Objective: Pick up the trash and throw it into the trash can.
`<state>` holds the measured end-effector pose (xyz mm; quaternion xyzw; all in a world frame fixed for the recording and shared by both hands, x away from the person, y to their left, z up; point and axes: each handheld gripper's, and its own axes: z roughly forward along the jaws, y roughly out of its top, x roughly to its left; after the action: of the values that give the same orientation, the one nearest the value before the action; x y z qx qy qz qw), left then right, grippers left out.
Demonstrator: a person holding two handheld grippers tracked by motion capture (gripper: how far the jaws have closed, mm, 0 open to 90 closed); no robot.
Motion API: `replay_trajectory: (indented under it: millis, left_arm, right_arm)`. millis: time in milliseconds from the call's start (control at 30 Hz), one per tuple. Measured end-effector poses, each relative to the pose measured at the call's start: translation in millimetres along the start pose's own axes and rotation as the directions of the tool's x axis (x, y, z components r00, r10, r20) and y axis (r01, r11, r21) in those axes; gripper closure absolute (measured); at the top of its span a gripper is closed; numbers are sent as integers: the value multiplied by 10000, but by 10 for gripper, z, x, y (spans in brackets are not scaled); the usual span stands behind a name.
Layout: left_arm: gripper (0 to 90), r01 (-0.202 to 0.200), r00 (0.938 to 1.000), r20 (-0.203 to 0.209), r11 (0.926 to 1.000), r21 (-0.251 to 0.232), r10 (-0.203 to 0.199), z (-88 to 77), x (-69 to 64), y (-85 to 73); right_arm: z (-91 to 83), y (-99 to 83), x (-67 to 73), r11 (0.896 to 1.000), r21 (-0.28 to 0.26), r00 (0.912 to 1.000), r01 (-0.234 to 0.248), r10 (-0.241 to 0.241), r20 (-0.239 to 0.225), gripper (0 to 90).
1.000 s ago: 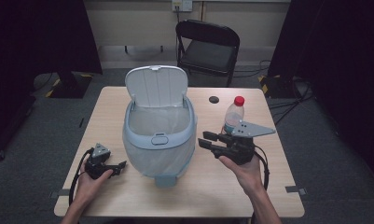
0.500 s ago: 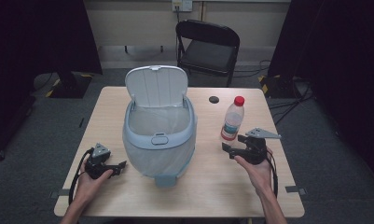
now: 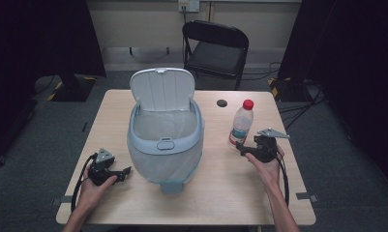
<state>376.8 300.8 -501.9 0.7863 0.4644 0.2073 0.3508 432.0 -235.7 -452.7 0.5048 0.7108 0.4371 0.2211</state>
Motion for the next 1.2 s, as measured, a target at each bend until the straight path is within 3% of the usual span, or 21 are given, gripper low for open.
replay_trajectory:
  millis: [200,267,367,467,633,767,900,1067,1200]
  left_arm:
    - [181,-13,10000,39,10000,-2,13,1,1,0]
    - [177,-19,10000,61,10000,9,19,1,1,0]
    - [177,-21,10000,58,10000,5,21,2,1,0]
    - [176,-21,10000,64,10000,6,21,2,2,0]
    - [175,-1,10000,81,10000,-1,1,4,2,0]
    - [174,-4,10000,86,10000,-1,4,4,2,0]
    - [175,-48,10000,79,10000,3,48,3,6,1]
    - [161,-146,9995,278,9999,5,146,14,39,6]
    - [156,-149,9997,192,9999,47,148,15,48,7]
  right_arm:
    - [166,-15,-44,9995,40,9989,311,-313,340,142]
    - [205,-18,-72,9999,-109,9997,58,-56,219,144]
    - [245,-11,-63,9993,-272,9993,264,-257,255,147]
    - [298,-6,-58,9997,2,9996,229,-229,143,144]
    - [412,44,-41,9996,-118,9996,268,-269,-57,159]
    - [518,53,-19,9989,109,9988,462,-463,131,164]
    - [559,77,-19,9987,4,9987,502,-502,62,260]
    - [550,82,8,9990,23,9990,440,-440,87,271]
    - [482,104,8,9997,-15,9996,247,-247,-124,278]
